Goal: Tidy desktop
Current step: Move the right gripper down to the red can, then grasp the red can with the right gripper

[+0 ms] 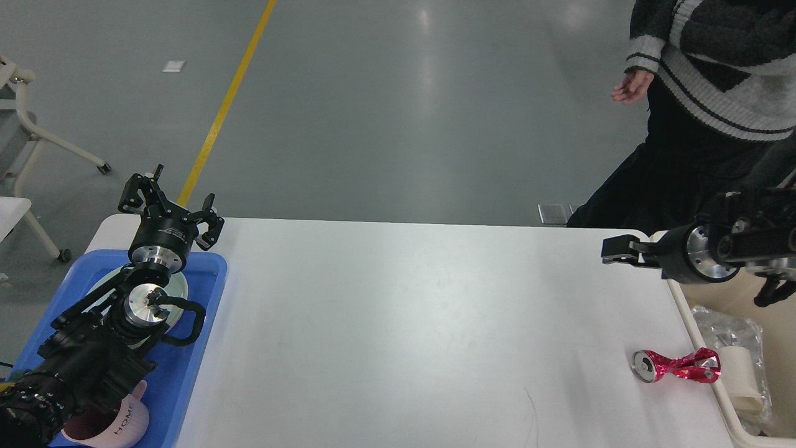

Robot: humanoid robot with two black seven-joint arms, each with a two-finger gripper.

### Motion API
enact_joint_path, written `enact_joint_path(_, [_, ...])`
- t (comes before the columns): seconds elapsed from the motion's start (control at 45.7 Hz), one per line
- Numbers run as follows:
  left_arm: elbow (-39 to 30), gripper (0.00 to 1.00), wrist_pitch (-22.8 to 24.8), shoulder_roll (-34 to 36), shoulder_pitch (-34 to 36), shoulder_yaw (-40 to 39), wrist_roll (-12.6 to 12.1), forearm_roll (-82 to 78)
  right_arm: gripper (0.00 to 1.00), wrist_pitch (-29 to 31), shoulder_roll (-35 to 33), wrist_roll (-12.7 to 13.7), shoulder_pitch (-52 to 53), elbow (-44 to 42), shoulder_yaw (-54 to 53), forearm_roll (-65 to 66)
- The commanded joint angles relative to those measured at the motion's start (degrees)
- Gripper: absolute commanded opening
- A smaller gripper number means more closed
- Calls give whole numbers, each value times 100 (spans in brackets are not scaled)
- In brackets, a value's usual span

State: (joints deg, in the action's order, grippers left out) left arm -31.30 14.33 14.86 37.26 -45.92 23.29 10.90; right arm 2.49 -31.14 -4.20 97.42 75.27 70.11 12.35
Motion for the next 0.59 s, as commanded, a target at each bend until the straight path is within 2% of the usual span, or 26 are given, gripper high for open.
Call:
enact_joint_path(0.0, [1,96,0,0,0,4,0,0,100,-21,-340,7,-784,-469,-93,57])
enact_joint_path(0.197, [1,96,0,0,0,4,0,0,100,-3,-595,173,-1769,-522,-700,-873])
enact_joint_path(0.394, [1,96,0,0,0,-5,0,0,100,67,-542,762,-2086,-750,-753,-2008])
enact_joint_path(0.569, [1,96,0,0,0,-5,0,0,100,128,-376,798,-2780,-1663,-1095,-2719])
